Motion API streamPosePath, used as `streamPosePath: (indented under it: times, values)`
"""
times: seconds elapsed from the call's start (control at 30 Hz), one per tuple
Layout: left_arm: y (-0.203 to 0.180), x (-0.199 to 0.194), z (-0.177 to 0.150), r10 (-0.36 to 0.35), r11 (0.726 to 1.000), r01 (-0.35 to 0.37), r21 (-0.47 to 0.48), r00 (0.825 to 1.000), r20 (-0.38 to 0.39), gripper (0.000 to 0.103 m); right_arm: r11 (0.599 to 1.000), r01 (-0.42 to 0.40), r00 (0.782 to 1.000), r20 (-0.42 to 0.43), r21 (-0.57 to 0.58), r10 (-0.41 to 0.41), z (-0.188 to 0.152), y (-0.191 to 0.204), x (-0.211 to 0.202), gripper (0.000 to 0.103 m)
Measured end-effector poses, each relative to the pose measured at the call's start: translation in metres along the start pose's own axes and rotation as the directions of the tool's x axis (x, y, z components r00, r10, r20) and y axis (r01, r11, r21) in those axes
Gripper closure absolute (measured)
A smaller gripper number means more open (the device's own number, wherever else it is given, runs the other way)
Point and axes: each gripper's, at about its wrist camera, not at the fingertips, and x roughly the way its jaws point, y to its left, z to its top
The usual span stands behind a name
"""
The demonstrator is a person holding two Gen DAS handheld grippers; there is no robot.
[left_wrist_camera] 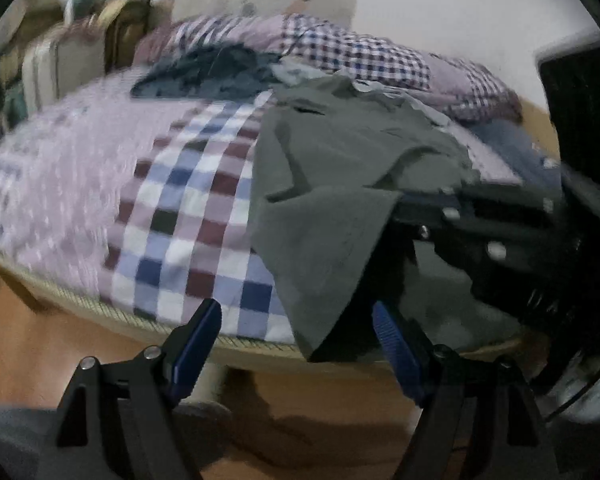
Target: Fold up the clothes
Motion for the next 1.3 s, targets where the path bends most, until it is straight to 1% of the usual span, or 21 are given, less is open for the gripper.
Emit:
streamPosePath:
  times: [0.1, 0.17, 0.23, 0.33, 0.37, 0.4, 0.43, 0.5, 0.53, 0.6, 0.7, 0.77, 0.8, 0.87, 0.9, 0.93, 1.03, 1.1, 1.2, 1.23, 1.3]
  values:
    - [-0.014, -0.002, 0.0, 0.059, 0.994, -0.064, 0.089, 0.996, 0.06, 0.022, 1.0, -0.028, 1.0, -0.006, 0.011, 0.028, 0.004, -0.003, -0.003, 0.103]
    - [-0.021, 0.0, 0.001, 0.091, 0.987, -0.102, 0.127, 0.992, 0.085, 0.027, 0.997, -0.055, 0.998, 0.002, 0.047, 0.055, 0.007, -0.007, -0.006, 0.102]
    - [-0.027, -0.002, -0.001, 0.119, 0.98, -0.134, 0.15, 0.987, 0.105, 0.037, 0.994, -0.074, 0.997, 0.009, 0.075, 0.074, 0.008, -0.01, -0.008, 0.102]
    - [-0.035, -0.002, 0.002, 0.133, 0.973, -0.155, 0.169, 0.982, 0.137, 0.05, 0.989, -0.095, 0.995, 0.01, 0.111, 0.095, 0.009, -0.014, -0.01, 0.102]
    - [-0.035, -0.001, 0.002, 0.137, 0.973, -0.158, 0.167, 0.982, 0.134, 0.055, 0.988, -0.098, 0.995, 0.01, 0.117, 0.098, 0.01, -0.014, -0.011, 0.102]
    - [-0.036, 0.0, 0.003, 0.141, 0.973, -0.162, 0.166, 0.981, 0.13, 0.065, 0.988, -0.098, 0.995, 0.011, 0.117, 0.097, 0.01, -0.015, -0.011, 0.102]
    - [-0.036, 0.001, 0.003, 0.145, 0.973, -0.165, 0.163, 0.981, 0.127, 0.079, 0.989, -0.096, 0.995, 0.013, 0.116, 0.095, 0.01, -0.015, -0.013, 0.102]
    - [-0.032, 0.001, 0.005, 0.157, 0.976, -0.171, 0.134, 0.981, 0.113, 0.094, 0.989, -0.094, 0.996, 0.015, 0.115, 0.093, 0.011, -0.015, -0.015, 0.102]
    - [-0.029, 0.001, 0.005, 0.162, 0.978, -0.174, 0.117, 0.981, 0.107, 0.099, 0.989, -0.093, 0.996, 0.015, 0.112, 0.092, 0.011, -0.014, -0.016, 0.101]
    - [-0.018, -0.007, 0.008, 0.162, 0.984, -0.168, 0.051, 0.981, 0.107, 0.101, 0.99, -0.09, 0.996, 0.011, 0.107, 0.09, 0.01, -0.014, -0.017, 0.1]
    - [-0.008, -0.022, 0.009, 0.179, 0.983, -0.181, 0.008, 0.975, 0.129, 0.102, 0.992, -0.091, 0.996, -0.003, 0.084, 0.092, 0.008, -0.01, -0.017, 0.099]
    - [-0.004, -0.026, 0.008, 0.186, 0.983, -0.186, -0.011, 0.975, 0.12, 0.102, 0.995, -0.087, 0.996, -0.019, 0.049, 0.088, 0.006, -0.006, -0.017, 0.098]
    - [-0.001, -0.028, 0.007, 0.19, 0.982, -0.188, -0.025, 0.976, 0.111, 0.102, 0.996, -0.084, 0.996, -0.025, 0.026, 0.084, 0.005, -0.003, -0.018, 0.096]
    - [0.005, -0.03, 0.005, 0.188, 0.981, -0.184, -0.055, 0.978, 0.094, 0.102, 0.997, -0.077, 0.996, -0.035, -0.021, 0.076, 0.002, 0.003, -0.019, 0.084]
    - [0.008, -0.032, 0.005, 0.184, 0.981, -0.178, -0.071, 0.978, 0.093, 0.102, 0.996, -0.074, 0.997, -0.039, -0.045, 0.072, 0.0, 0.006, -0.02, 0.068]
    - [0.01, -0.034, 0.005, 0.177, 0.982, -0.169, -0.084, 0.979, 0.097, 0.102, 0.995, -0.071, 0.997, -0.044, -0.068, 0.068, -0.002, 0.009, -0.021, 0.058]
    - [0.017, -0.043, 0.005, 0.154, 0.982, -0.14, -0.125, 0.982, 0.108, 0.102, 0.988, -0.062, 0.997, -0.058, -0.139, 0.054, -0.006, 0.018, -0.023, 0.057]
    - [0.021, -0.046, 0.005, 0.139, 0.982, -0.123, -0.143, 0.985, 0.106, 0.102, 0.976, -0.025, 0.999, -0.033, -0.214, 0.018, -0.011, 0.031, -0.026, 0.057]
    - [0.033, -0.047, 0.005, 0.094, 0.976, -0.072, -0.204, 0.991, 0.097, 0.102, 0.942, 0.046, 0.999, 0.013, -0.333, -0.044, -0.02, 0.053, -0.027, 0.056]
    - [0.038, -0.046, 0.005, 0.072, 0.971, -0.049, -0.234, 0.993, 0.094, 0.102, 0.927, 0.069, 0.998, 0.027, -0.37, -0.063, -0.024, 0.061, -0.027, 0.056]
    - [0.051, -0.046, 0.003, 0.009, 0.951, 0.02, -0.309, 0.996, 0.093, 0.102, 0.89, 0.116, 0.993, 0.056, -0.441, -0.101, -0.03, 0.076, -0.025, 0.055]
